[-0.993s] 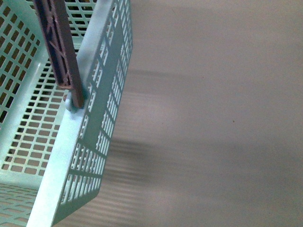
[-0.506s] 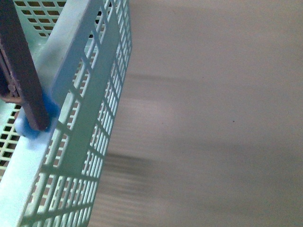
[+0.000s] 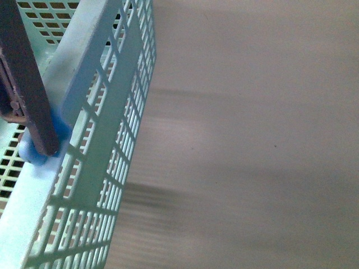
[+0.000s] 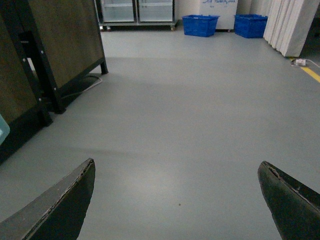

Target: Pick mango and avocado into basket

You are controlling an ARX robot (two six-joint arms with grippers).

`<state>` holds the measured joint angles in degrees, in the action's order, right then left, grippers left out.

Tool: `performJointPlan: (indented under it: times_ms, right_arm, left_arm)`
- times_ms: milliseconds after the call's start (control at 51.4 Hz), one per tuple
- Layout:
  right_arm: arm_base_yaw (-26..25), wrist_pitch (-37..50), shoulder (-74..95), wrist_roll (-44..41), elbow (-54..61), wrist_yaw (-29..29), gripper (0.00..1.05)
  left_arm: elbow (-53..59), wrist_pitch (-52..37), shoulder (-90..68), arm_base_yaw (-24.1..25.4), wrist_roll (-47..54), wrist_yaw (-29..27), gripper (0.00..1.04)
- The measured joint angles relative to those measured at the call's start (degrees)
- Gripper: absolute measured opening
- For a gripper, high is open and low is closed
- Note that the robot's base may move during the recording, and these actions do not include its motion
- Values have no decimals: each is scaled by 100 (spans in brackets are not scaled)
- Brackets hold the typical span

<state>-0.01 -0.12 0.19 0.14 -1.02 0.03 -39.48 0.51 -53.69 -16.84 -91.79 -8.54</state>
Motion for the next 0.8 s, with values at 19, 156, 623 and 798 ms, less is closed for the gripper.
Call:
performJointPlan:
  times_ms: [19, 156, 623, 798]
  right_arm:
    - [0, 2, 0, -2, 0, -2, 96]
    - [0, 0, 0, 0, 0, -4, 96]
    - [0, 0, 0, 0, 0, -2, 96]
    - [0, 0, 0, 0, 0, -2, 96]
  left_arm:
    - [0, 0, 2, 0, 0, 0, 27]
    - [0, 0, 2, 0, 2, -2, 27]
    - [-4, 0, 2, 0, 0, -2, 27]
    - [-4, 0, 2, 0, 0, -2, 27]
